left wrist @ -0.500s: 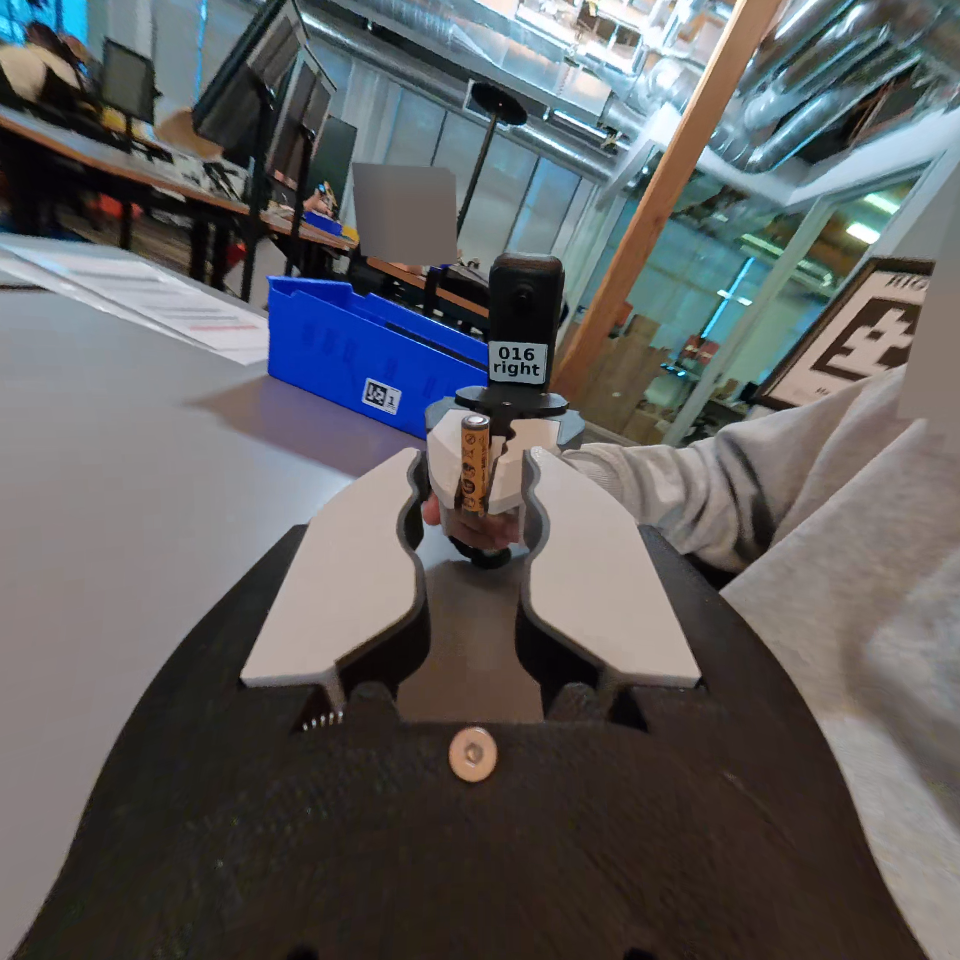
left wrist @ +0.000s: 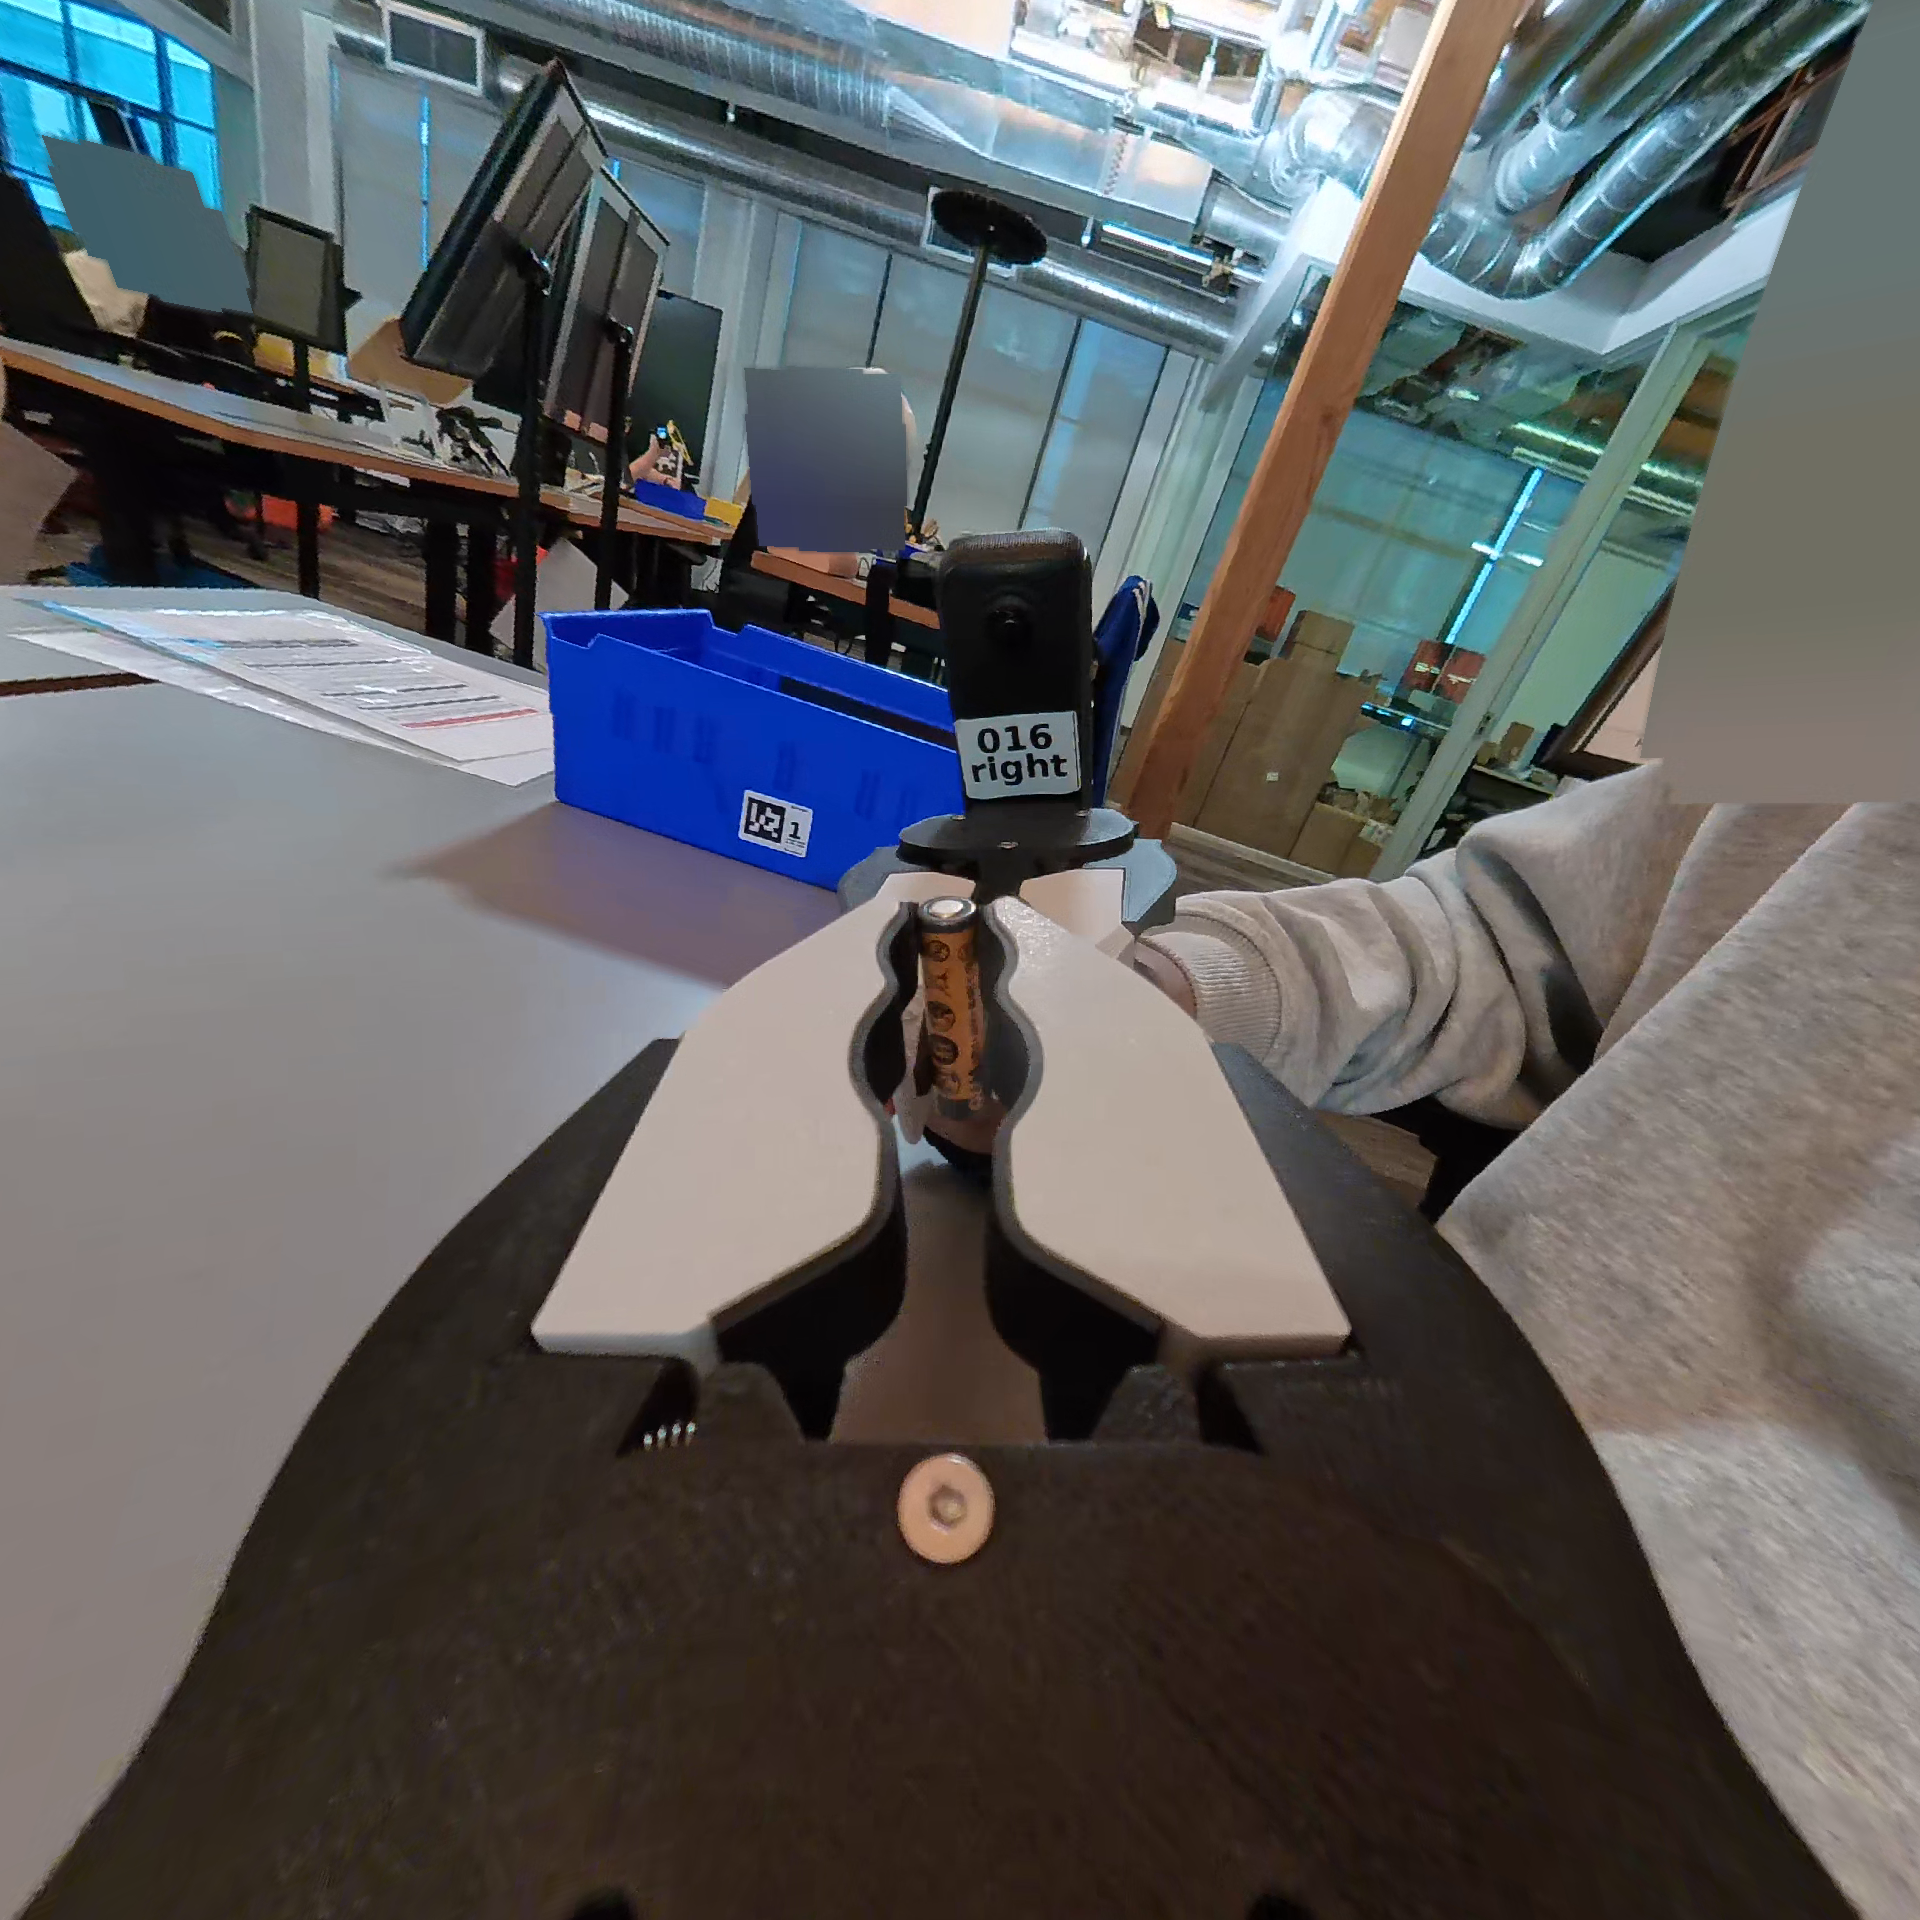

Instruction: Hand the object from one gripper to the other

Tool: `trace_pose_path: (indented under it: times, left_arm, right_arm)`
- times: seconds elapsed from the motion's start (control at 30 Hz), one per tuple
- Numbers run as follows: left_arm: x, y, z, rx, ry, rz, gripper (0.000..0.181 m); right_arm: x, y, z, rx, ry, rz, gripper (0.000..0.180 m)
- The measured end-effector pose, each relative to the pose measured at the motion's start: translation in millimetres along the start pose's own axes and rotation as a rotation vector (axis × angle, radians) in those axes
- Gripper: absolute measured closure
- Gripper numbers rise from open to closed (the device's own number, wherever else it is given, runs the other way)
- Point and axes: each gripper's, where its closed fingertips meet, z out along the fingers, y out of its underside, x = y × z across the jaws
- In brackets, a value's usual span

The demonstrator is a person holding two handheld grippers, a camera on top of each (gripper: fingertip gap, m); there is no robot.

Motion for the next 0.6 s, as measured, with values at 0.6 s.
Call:
trace_pose_path:
  times: [0.6]
  left_arm:
    - [-4,24,2,-0.09,0.197,-0.543,0.171]
  right_arm:
    - [0,14,-1,-0.244,0.249,-1.004,0.116]
